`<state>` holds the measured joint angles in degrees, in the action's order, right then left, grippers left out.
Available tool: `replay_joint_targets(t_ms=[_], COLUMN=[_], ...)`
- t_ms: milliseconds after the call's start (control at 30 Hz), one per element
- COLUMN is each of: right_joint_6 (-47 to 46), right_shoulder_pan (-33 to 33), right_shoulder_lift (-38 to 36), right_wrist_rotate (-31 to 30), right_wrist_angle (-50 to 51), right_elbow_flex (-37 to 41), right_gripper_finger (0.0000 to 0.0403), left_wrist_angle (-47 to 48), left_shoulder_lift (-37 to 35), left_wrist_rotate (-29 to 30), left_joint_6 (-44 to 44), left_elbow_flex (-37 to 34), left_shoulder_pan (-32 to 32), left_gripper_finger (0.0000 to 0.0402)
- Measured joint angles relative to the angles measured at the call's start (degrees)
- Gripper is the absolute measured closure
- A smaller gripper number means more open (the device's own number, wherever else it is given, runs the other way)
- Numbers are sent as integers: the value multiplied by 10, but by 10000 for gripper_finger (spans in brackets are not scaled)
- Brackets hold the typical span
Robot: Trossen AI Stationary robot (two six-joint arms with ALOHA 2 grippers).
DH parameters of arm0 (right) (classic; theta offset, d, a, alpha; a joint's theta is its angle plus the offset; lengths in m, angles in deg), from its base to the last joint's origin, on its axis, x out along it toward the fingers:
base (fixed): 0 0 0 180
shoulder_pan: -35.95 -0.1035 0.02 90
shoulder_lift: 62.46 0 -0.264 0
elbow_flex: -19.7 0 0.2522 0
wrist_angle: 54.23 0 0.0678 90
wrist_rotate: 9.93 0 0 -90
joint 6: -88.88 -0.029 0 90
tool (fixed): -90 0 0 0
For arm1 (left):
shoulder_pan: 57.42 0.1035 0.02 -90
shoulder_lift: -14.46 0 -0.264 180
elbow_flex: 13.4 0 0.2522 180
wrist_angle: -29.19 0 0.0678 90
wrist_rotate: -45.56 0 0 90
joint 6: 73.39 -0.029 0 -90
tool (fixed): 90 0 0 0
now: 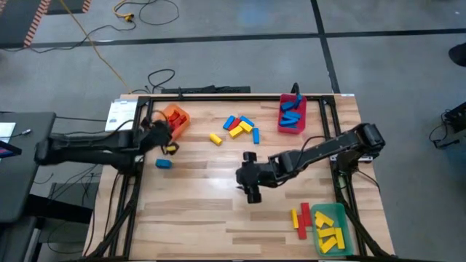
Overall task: Sort blocks
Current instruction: Put the red block into the orange bin
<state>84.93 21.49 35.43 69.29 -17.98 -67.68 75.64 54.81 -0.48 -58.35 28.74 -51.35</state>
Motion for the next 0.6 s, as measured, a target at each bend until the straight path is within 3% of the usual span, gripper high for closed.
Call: replay_joint_targets(t_ms=[333,600], right_joint_6=[-18,-30], right_shoulder_pan=[-66,-107], right_shoulder_lift=[0,0], right_wrist_rotate=[-10,-43], right_wrist_angle=[29,52], right_elbow_flex=[0,0], right_gripper_finger=[148,148], left_wrist_angle=[-23,-37], left_shoulder_lift=[94,164], left_wrist_rotate=[-173,-202], left_joint_6=[-22,-46], left_elbow_flex=[0,0], left_shoulder_pan=[243,320], left_gripper_finger=[330,327])
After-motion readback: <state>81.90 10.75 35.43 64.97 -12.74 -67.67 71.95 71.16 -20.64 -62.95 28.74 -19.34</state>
